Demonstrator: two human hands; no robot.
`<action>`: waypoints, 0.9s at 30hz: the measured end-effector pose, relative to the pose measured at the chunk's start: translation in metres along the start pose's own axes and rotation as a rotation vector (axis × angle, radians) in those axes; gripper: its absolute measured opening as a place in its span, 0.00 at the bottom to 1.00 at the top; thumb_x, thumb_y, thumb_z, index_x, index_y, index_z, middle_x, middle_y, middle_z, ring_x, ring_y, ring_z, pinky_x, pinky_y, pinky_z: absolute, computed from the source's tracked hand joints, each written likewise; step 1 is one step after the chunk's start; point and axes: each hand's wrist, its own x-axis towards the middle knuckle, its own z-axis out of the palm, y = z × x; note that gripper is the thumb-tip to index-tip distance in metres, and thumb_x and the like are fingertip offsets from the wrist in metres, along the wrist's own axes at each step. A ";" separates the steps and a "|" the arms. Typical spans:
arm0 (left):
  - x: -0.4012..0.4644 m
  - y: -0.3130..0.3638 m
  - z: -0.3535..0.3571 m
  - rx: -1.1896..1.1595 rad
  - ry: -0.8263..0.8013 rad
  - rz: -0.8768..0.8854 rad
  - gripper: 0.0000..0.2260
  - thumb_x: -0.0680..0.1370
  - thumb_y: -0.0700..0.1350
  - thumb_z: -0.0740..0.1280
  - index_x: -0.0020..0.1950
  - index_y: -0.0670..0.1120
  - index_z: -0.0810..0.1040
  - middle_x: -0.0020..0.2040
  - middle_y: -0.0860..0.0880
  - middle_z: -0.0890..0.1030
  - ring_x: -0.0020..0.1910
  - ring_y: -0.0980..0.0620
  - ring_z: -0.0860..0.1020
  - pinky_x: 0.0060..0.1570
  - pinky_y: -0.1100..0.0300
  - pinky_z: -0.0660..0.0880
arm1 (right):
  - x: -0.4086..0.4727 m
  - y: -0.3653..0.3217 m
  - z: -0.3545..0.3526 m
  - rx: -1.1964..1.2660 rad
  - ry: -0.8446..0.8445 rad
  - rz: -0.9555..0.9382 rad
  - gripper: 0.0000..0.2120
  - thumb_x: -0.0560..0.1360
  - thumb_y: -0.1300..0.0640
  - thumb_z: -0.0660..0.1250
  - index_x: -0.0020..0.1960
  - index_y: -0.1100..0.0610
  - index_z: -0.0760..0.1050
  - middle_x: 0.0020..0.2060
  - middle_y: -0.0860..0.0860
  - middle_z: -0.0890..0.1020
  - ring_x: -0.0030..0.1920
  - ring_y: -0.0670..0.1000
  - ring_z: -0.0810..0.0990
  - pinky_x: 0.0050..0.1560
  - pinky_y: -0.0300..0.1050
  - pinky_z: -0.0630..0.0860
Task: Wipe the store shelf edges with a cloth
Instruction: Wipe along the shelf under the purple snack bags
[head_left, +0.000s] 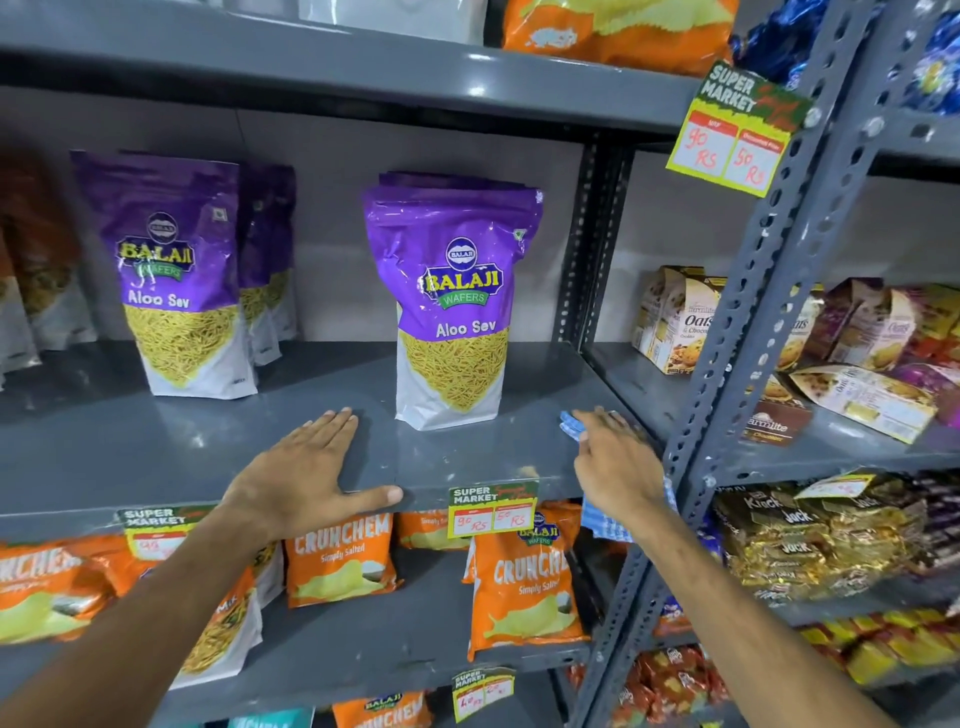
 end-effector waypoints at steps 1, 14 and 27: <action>0.000 0.000 0.000 -0.003 0.002 -0.001 0.64 0.63 0.90 0.43 0.88 0.50 0.41 0.89 0.52 0.45 0.87 0.54 0.46 0.84 0.56 0.45 | -0.001 -0.007 0.003 -0.008 0.001 0.005 0.23 0.79 0.60 0.59 0.74 0.52 0.70 0.73 0.54 0.74 0.75 0.55 0.69 0.74 0.55 0.67; -0.068 0.003 0.018 0.132 0.279 0.059 0.55 0.74 0.81 0.47 0.86 0.41 0.56 0.87 0.45 0.58 0.87 0.47 0.54 0.87 0.50 0.48 | -0.059 -0.157 0.043 0.164 0.043 -0.434 0.23 0.76 0.61 0.62 0.70 0.54 0.74 0.71 0.55 0.76 0.74 0.56 0.71 0.76 0.53 0.63; -0.167 -0.033 0.150 0.098 0.256 0.059 0.50 0.78 0.75 0.61 0.84 0.36 0.60 0.86 0.39 0.57 0.87 0.41 0.55 0.83 0.41 0.58 | -0.125 -0.162 0.109 0.255 0.001 -1.022 0.32 0.74 0.71 0.59 0.76 0.54 0.70 0.78 0.53 0.67 0.81 0.53 0.59 0.80 0.54 0.58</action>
